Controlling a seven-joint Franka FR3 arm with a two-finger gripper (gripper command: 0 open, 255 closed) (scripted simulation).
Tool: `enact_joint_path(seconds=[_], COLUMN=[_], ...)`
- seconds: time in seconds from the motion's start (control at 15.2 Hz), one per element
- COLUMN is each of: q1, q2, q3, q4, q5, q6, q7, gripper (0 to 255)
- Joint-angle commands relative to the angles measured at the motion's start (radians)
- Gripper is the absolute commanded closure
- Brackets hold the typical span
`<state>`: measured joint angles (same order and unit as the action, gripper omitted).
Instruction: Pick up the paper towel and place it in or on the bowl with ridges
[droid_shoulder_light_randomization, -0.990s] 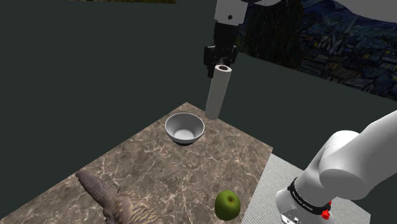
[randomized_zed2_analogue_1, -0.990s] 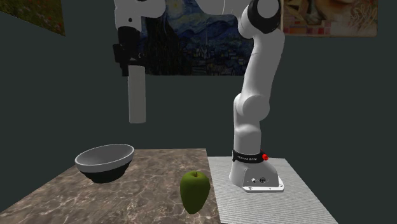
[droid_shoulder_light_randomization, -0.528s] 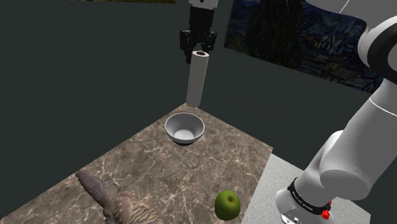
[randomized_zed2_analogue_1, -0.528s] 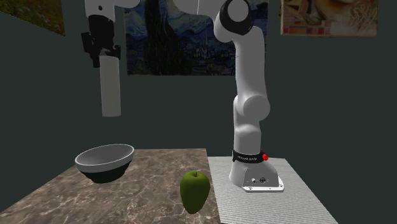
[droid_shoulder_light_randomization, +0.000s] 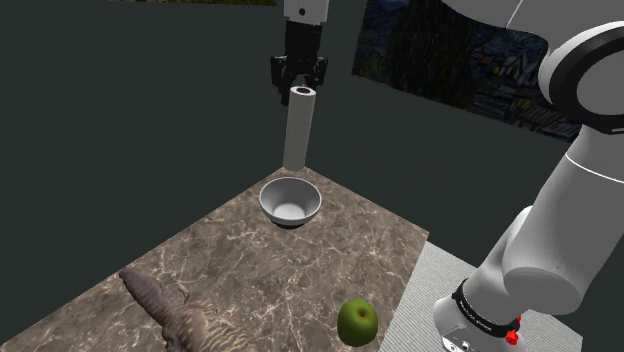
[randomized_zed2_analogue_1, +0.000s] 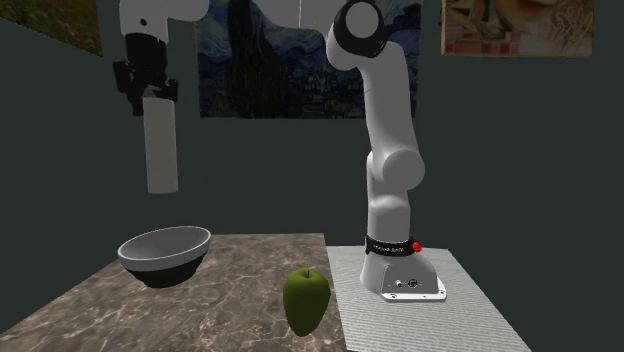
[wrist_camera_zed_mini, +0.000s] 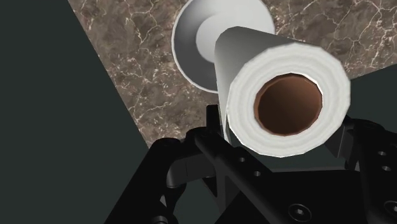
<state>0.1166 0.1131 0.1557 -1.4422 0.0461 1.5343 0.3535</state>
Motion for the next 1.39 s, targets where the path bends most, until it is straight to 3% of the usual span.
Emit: enact_joint_path(seconds=[0.0,1.32], q1=[-0.002,-0.003], q2=[-0.006,-0.027], q3=[-0.001,-0.002], q4=[-0.037,-0.334], q5=[0.001,0.006], q6=[0.031,0.307], q7=[-0.004,-0.021], gripper=[255,255])
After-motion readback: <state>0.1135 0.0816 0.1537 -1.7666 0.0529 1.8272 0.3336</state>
